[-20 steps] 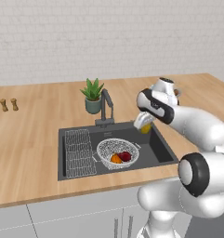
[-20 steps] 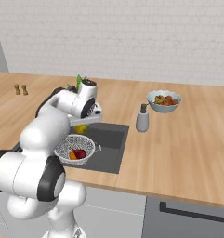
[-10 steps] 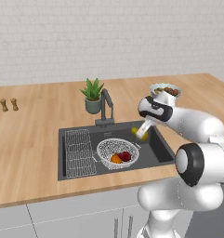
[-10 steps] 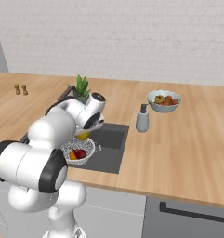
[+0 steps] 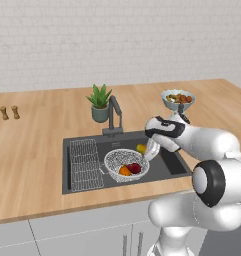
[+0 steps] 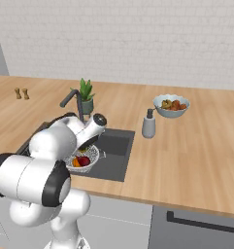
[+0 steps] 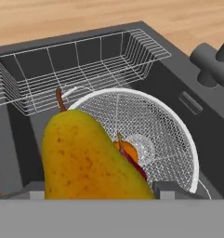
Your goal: Put the colander in the sink, put the pear, pear, orange in the colander, and turn on the sink faucet and pour water over the colander.
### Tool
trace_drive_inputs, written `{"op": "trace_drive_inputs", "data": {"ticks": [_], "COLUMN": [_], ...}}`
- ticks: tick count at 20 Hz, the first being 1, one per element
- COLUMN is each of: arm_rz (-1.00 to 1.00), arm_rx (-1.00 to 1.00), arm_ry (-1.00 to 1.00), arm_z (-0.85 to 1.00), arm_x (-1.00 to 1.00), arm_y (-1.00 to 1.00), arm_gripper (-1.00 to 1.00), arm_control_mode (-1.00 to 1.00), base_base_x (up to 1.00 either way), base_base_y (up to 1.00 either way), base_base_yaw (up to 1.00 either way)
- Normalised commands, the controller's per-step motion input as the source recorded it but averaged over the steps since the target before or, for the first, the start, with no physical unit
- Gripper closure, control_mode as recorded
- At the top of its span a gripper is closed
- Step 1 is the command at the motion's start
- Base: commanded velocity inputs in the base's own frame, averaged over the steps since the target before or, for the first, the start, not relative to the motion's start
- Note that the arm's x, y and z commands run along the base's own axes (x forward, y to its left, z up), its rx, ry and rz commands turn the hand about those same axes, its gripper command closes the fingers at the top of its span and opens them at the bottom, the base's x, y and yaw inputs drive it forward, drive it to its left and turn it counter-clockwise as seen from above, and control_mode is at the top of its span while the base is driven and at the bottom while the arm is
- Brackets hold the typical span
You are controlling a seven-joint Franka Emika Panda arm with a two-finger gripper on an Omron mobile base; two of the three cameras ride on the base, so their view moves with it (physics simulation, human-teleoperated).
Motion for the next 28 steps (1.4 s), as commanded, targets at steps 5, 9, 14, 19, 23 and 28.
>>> {"op": "trace_drive_inputs", "data": {"ticks": [5, 9, 14, 19, 23, 28], "arm_rz": [0.20, 0.10, 0.03, 0.00, 0.00, 0.00], "arm_rx": [0.11, 0.02, 0.00, 0.00, 0.00, 0.00], "arm_ry": [-0.01, 0.02, 0.00, 0.00, 0.00, 0.00], "arm_z": [-0.32, -0.36, -0.39, -0.37, -0.29, -0.14], "arm_x": [0.32, 0.50, 0.36, 0.29, 0.12, 0.01], "arm_y": [0.00, 0.01, 0.00, 0.03, 0.03, 0.12], "arm_gripper": [1.00, 1.00, 1.00, 1.00, 1.00, 1.00], "arm_control_mode": [-1.00, -1.00, -1.00, -1.00, -1.00, -1.00], "base_base_x": [0.00, 0.00, 0.00, 0.00, 0.00, 0.00], "base_base_y": [0.00, 0.00, 0.00, 0.00, 0.00, 0.00], "base_base_yaw": [0.00, 0.00, 0.00, 0.00, 0.00, 0.00]}}
